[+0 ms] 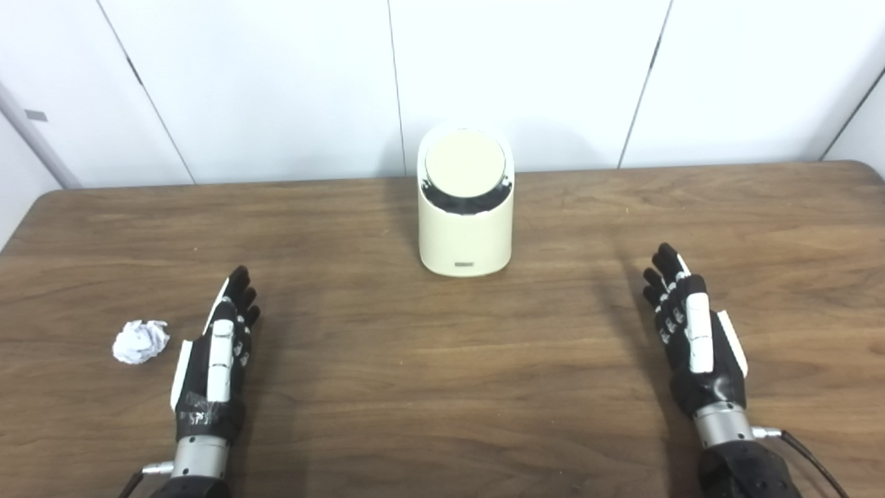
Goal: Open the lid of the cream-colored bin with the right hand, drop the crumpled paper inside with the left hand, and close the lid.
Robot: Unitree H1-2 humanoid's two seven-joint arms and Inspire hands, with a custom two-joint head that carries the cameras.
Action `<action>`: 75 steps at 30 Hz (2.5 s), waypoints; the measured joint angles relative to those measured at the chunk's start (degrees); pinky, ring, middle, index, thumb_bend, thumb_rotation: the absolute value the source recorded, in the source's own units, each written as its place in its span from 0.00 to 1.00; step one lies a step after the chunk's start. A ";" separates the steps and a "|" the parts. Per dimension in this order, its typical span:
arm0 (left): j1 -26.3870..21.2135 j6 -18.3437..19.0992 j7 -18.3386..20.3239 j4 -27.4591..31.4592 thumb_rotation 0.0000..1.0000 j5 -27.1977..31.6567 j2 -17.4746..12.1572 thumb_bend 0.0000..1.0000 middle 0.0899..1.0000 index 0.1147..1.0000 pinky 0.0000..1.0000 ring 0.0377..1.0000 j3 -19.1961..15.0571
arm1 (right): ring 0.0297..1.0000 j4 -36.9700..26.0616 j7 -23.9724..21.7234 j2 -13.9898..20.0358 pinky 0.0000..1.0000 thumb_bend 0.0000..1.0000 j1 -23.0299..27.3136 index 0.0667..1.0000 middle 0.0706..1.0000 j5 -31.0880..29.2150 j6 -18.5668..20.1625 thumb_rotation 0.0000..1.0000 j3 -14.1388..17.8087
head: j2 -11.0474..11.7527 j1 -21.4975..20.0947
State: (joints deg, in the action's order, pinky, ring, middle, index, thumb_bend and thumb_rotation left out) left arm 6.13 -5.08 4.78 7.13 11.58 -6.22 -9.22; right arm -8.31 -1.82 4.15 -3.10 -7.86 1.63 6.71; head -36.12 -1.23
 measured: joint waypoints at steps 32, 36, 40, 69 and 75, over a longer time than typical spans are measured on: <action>0.88 -2.81 -0.43 0.00 0.96 -2.22 0.57 0.47 1.00 0.98 1.00 1.00 0.59 | 0.89 -2.28 1.19 5.57 0.88 0.78 13.36 0.92 0.91 19.44 6.74 0.59 -4.96 | 5.62 0.09; 0.85 -2.86 -0.46 0.00 0.98 -2.82 0.63 0.46 1.00 0.99 1.00 1.00 0.72 | 0.88 -2.33 0.56 6.39 0.87 0.84 15.86 0.90 0.90 21.15 8.78 0.55 -5.99 | 5.98 -0.09; 0.85 -2.97 -0.45 -0.01 0.98 -3.10 0.63 0.46 1.00 0.99 1.00 1.00 0.76 | 0.90 -2.47 -0.08 6.53 0.87 0.88 17.89 0.90 0.90 22.39 11.87 0.51 -6.72 | 6.33 -0.09; 0.02 -4.86 -0.69 -0.70 0.98 -4.82 0.98 0.40 1.00 0.98 1.00 1.00 1.28 | 0.90 2.67 -9.66 9.94 0.80 0.92 38.13 0.90 0.92 33.95 25.25 0.44 -16.01 | 6.94 -0.53; -0.17 -5.14 -0.77 -0.88 0.98 -4.99 1.14 0.40 1.00 0.98 1.00 1.00 1.22 | 0.91 5.88 -11.01 10.48 0.81 0.92 40.93 0.90 0.93 35.89 25.29 0.40 -17.40 | 6.94 -0.35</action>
State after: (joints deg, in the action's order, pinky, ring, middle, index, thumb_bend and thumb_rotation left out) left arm 5.96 -10.21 4.01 6.25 6.59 -5.08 -7.99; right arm -2.43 -12.82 14.63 37.84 28.03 26.92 -10.69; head -29.18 -1.58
